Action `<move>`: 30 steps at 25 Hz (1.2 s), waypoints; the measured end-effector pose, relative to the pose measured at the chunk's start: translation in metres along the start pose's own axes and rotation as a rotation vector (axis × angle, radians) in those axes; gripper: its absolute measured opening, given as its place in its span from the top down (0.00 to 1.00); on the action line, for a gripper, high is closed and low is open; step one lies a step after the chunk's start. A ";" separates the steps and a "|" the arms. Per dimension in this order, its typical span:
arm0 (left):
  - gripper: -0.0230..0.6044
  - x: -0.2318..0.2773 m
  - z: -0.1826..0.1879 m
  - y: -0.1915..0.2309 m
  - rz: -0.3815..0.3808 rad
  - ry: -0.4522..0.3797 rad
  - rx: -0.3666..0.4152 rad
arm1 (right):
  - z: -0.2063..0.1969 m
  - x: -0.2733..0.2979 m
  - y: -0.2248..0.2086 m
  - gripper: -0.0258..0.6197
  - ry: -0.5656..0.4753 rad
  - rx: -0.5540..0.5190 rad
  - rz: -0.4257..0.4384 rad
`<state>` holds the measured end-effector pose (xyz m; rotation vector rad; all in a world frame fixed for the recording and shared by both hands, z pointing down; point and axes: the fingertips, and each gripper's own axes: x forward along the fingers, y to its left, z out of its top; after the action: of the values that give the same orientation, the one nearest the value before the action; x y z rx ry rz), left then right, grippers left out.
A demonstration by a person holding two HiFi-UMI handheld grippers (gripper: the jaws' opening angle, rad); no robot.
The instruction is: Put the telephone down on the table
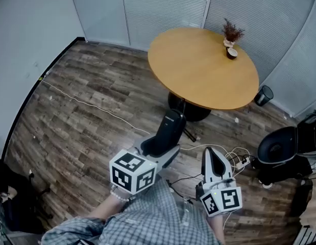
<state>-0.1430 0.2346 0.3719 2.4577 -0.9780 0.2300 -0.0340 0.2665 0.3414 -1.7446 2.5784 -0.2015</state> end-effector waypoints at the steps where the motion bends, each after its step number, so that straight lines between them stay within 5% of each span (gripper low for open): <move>1: 0.52 0.000 0.000 -0.001 0.002 0.000 0.000 | 0.000 0.000 -0.001 0.95 -0.001 0.006 0.002; 30: 0.52 0.014 -0.013 -0.034 0.120 -0.068 -0.046 | -0.014 -0.043 -0.051 0.95 0.017 0.019 0.057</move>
<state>-0.1093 0.2544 0.3752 2.3820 -1.1487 0.1632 0.0278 0.2888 0.3590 -1.6681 2.6248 -0.2395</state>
